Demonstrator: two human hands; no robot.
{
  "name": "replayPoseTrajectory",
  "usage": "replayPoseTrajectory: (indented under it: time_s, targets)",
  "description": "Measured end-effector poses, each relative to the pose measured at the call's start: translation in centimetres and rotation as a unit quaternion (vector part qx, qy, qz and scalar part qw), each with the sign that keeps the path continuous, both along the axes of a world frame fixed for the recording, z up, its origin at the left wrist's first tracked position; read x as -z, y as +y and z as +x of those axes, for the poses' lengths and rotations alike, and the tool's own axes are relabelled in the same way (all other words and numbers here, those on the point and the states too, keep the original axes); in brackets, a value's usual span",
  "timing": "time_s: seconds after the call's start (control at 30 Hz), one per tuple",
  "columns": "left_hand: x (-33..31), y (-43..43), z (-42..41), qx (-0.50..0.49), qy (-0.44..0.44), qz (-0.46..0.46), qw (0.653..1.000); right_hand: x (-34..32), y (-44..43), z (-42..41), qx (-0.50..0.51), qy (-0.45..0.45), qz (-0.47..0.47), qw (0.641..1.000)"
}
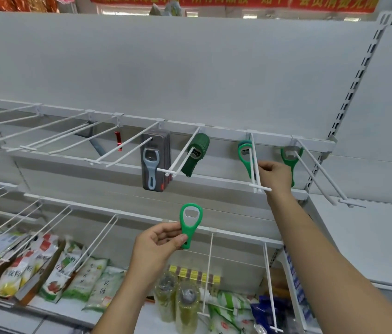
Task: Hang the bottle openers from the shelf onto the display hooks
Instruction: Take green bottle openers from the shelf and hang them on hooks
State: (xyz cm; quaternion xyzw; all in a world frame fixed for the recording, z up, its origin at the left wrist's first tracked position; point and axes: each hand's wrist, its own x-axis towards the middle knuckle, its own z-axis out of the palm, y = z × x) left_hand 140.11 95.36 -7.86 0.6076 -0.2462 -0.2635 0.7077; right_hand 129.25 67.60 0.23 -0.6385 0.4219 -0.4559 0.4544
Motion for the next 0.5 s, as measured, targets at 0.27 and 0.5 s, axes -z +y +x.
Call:
replayPoseTrajectory:
  time_s: [0.27,0.5]
  targets:
    - [-0.4,0.0,0.3,-0.002,-0.012,0.015,1.000,-0.7,-0.9,0.5,0.004,0.031,0.007,0.999]
    - [-1.0,0.1,-1.5,0.009,-0.006,0.006,1.000,1.5,0.7,-2.1,0.000,0.015,0.022,1.000]
